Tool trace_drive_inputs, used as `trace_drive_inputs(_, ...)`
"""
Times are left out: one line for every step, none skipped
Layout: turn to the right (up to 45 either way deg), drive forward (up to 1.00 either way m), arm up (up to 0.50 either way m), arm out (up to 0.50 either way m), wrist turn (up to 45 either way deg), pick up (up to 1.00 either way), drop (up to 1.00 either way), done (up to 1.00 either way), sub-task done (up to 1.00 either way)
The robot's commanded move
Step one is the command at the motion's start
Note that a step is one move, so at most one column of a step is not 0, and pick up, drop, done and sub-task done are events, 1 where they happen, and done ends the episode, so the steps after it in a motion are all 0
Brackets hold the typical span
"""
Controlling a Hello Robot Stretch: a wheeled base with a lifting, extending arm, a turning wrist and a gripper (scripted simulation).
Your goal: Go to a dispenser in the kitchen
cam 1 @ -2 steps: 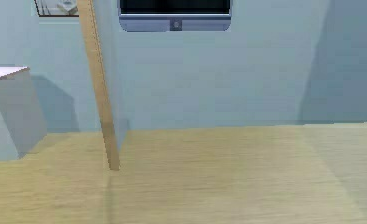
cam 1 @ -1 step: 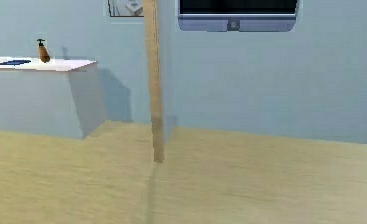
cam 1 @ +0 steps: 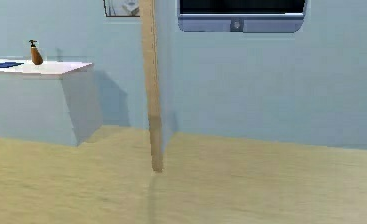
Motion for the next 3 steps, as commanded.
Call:
trace_drive_inputs(-30.0,0.0,0.0,0.0,0.0,0.0,0.0,0.0,0.0)
trace_drive_inputs(0.0,0.4,0.0,0.0,0.0,0.0,0.0,0.0,0.0)
trace_drive_inputs(-45.0,0.0,0.0,0.0,0.0,0.0,0.0,0.0,0.0)
